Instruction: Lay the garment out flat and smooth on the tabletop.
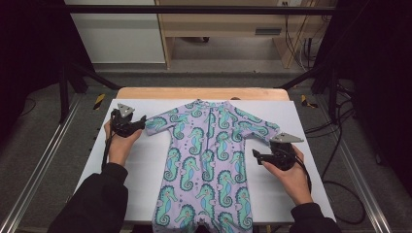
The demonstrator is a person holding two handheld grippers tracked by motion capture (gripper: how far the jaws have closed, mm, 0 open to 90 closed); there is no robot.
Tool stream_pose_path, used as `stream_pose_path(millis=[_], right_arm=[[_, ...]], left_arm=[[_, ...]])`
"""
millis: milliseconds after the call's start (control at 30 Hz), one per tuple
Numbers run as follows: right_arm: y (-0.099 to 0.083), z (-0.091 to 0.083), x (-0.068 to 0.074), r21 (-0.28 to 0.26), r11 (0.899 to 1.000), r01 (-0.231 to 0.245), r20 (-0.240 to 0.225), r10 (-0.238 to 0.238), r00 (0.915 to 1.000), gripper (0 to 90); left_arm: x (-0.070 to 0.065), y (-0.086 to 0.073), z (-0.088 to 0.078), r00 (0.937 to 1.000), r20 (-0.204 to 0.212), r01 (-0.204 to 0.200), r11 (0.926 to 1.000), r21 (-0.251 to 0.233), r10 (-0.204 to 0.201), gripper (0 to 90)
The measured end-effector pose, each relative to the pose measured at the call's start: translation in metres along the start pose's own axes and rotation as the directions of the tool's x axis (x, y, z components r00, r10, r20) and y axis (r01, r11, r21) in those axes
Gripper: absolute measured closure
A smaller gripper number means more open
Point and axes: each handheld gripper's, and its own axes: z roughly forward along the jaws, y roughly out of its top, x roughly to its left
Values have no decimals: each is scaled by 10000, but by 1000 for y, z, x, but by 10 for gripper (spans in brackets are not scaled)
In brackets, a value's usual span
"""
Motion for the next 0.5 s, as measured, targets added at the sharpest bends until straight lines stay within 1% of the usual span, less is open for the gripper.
stream_pose_path(millis=[33, 100, 167, 233, 300, 367, 500], right_arm=[[1, -1, -1, -58, 10000, -74, -47, 74, 10000, 174], [2, -6, -1, -281, 9996, -30, -149, 26, 9999, 143], [4, -11, -3, -485, 9988, 8, -126, -14, 9999, 136], [4, -18, -5, -731, 9973, 14, -161, -26, 9999, 118], [3, -25, -7, -1009, 9949, 30, -164, -47, 9999, 113], [2, -30, -9, -1188, 9929, -52, -224, 25, 9997, 110], [1, -41, -13, -1656, 9859, -226, -284, 181, 9994, 119]], left_arm=[[1, 1, -5, 9999, 123, 66, 9999, -141, -64, 326], [4, 3, -16, 9993, 364, 146, 9990, -428, -130, 247], [6, 3, -29, 9986, 526, 150, 9965, -828, -107, 203], [8, 2, -42, 9962, 810, 417, 9922, -1172, -323, 147], [8, -1, -53, 9946, 983, 475, 9895, -1368, -341, 116], [7, -4, -64, 9920, 1183, 627, 9853, -1592, -441, 97], [4, -14, -82, 9869, 1555, 715, 9815, -1778, -437, 69]])
